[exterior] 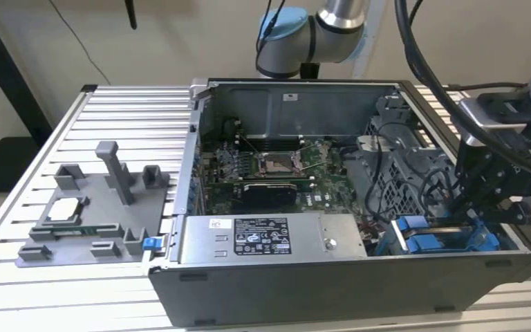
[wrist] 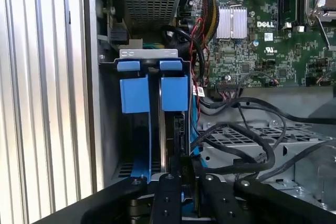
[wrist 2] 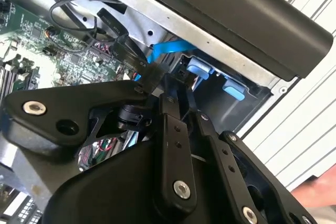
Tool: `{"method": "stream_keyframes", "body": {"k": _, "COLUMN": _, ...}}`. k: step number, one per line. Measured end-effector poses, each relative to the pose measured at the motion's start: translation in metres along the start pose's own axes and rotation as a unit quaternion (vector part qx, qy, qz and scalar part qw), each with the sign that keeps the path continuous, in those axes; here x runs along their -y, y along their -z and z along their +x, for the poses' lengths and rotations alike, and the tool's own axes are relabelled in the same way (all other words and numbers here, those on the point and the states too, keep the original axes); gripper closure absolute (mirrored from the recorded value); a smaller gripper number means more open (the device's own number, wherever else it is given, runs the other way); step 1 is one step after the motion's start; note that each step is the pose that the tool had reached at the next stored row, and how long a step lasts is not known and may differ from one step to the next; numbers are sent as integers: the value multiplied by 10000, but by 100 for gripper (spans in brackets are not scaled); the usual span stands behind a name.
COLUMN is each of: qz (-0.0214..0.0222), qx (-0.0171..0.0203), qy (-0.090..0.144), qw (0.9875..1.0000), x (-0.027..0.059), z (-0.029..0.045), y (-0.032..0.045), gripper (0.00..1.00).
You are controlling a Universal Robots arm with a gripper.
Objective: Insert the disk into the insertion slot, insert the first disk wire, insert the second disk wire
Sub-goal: 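Insert the first disk wire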
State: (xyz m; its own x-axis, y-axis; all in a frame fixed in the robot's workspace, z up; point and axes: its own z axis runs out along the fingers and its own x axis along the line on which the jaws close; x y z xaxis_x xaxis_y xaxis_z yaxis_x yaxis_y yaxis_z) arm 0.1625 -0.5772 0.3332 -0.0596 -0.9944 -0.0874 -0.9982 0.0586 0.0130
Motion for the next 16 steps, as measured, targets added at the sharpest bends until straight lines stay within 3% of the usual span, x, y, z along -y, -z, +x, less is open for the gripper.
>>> {"method": "stream_keyframes", "body": {"k": 3, "qz": 1, "qx": 11, "qy": -16, "qw": 10000, "x": 0, "z": -1, "y": -6, "gripper": 100}}
{"method": "stream_keyframes", "body": {"k": 4, "qz": 1, "qx": 16, "qy": -17, "qw": 10000, "x": 0, "z": -1, "y": 4, "gripper": 0}}
{"method": "stream_keyframes", "body": {"k": 9, "qz": 1, "qx": 9, "qy": -17, "qw": 10000, "x": -6, "z": -11, "y": 117, "gripper": 0}}
{"method": "stream_keyframes", "body": {"k": 16, "qz": 1, "qx": 7, "qy": -17, "qw": 10000, "x": -9, "z": -32, "y": 355, "gripper": 0}}
